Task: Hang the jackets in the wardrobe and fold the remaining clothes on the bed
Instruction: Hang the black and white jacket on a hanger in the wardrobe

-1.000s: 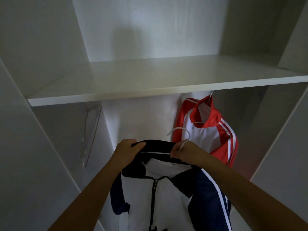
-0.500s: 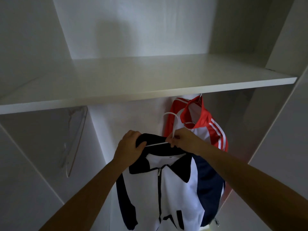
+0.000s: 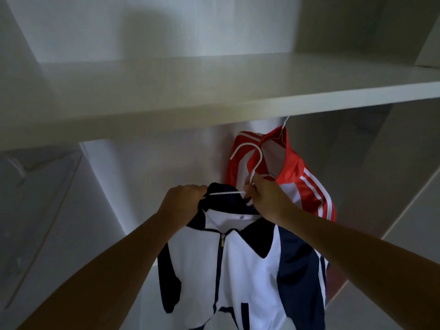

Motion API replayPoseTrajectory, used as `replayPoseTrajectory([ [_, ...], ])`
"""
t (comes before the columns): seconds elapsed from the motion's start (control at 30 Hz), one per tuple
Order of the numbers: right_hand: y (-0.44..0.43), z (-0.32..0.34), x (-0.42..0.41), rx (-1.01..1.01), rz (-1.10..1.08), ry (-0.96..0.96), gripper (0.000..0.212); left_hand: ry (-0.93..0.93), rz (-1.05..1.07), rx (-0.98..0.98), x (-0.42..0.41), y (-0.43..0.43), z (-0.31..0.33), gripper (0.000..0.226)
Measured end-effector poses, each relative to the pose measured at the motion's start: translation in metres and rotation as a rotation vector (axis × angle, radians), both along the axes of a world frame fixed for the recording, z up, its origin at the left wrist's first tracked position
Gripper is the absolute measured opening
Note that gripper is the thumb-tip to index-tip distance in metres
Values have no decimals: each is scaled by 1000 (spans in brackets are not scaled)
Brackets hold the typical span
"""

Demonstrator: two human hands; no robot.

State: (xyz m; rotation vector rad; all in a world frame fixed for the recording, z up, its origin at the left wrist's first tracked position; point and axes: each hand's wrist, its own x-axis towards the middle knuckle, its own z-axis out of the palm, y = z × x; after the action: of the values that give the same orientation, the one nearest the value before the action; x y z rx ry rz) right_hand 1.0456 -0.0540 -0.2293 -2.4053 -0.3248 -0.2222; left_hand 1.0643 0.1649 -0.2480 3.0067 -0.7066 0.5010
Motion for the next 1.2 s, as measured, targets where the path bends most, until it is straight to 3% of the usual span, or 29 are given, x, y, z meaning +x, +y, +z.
replayPoseTrajectory([
  [0.17, -4, 5, 45, -58, -7, -108, 22, -127, -32, -110, 40, -3, 0, 10],
  [0.3, -5, 28, 81, -67, -60, -254, 23, -201, 90, 33, 79, -8, 13, 17],
  [0.43, -1, 53, 110, 216, -90, -173, 26, -278, 157, -5, 102, -15, 31, 15],
  [0.5, -2, 63, 121, 248, -116, -191, 24, -303, 187, -43, 110, -19, 39, 15],
  [0.77, -7, 35, 124, 157, -86, -111, 35, -144, 256, 5, 106, -34, 13, 13],
  [0.83, -8, 35, 119, 173, -83, -103, 30, -136, 278, -86, 104, -37, 6, 10],
  [0.9, -8, 31, 113, 46, -130, -141, 14, -116, 363, -250, 98, -41, 1, 9],
  [0.93, -7, 27, 108, -69, -171, -208, 15, -68, 433, -354, 94, -42, -2, 17],
  [1.0, -8, 14, 90, -289, -245, -407, 38, 139, 520, -574, 85, -45, -7, 21],
  [1.1, -9, -13, 57, -440, 12, -721, 40, 379, 478, -848, 77, -46, -12, 13],
  [1.13, -9, -28, 49, -497, 128, -736, 32, 415, 474, -894, 75, -44, -11, 13],
  [1.2, -3, -59, 38, -569, 208, -454, 17, 460, 476, -978, 70, -41, -4, 17],
])
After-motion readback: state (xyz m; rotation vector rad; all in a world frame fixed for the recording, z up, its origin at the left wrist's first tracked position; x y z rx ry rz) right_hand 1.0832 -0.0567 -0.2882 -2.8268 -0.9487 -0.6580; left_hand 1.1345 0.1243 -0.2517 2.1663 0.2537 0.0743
